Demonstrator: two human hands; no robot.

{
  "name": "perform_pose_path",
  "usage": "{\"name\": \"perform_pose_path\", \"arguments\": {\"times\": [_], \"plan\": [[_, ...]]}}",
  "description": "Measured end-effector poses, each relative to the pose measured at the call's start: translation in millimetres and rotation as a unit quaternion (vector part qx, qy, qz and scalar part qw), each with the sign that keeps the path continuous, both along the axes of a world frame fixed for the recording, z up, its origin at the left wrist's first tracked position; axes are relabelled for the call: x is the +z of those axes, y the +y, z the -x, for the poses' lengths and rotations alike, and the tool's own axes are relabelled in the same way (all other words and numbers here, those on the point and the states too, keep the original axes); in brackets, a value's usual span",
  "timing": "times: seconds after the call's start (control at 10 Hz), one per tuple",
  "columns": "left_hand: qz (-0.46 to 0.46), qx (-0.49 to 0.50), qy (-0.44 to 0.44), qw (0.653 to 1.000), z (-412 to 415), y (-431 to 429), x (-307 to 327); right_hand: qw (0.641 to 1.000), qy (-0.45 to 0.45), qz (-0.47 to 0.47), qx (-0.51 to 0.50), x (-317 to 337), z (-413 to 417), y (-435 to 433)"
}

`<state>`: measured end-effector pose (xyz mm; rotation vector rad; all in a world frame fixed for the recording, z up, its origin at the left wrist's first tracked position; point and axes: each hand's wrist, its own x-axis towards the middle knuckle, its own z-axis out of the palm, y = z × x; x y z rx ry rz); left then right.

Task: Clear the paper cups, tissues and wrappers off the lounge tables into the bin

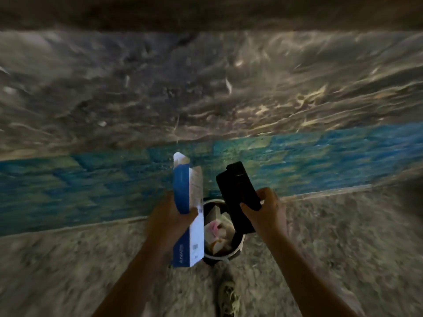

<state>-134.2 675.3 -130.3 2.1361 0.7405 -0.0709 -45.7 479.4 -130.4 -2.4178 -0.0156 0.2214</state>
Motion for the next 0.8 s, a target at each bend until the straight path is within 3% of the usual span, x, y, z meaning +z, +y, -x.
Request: {"name": "perform_pose_path", "arguments": {"times": [0.2,0.5,0.7,0.8], "plan": [[0.033,0.066,0.06,0.995,-61,-22,-107,0.995,0.088,0.046,0.011,-115,-49,7],[0.036,0.067,0.143,0.987,-90,-42,-274,0.983,0.171,0.058,-0.013,-286,-62,11],[0.082,0.035,0.157,0.984,-100,-47,-324,0.978,0.196,0.064,-0.007,-332,-57,10],[0.046,0.022,0.159,0.986,-96,-50,-322,0.983,0.173,0.066,-0.005,-326,-52,8]]}}
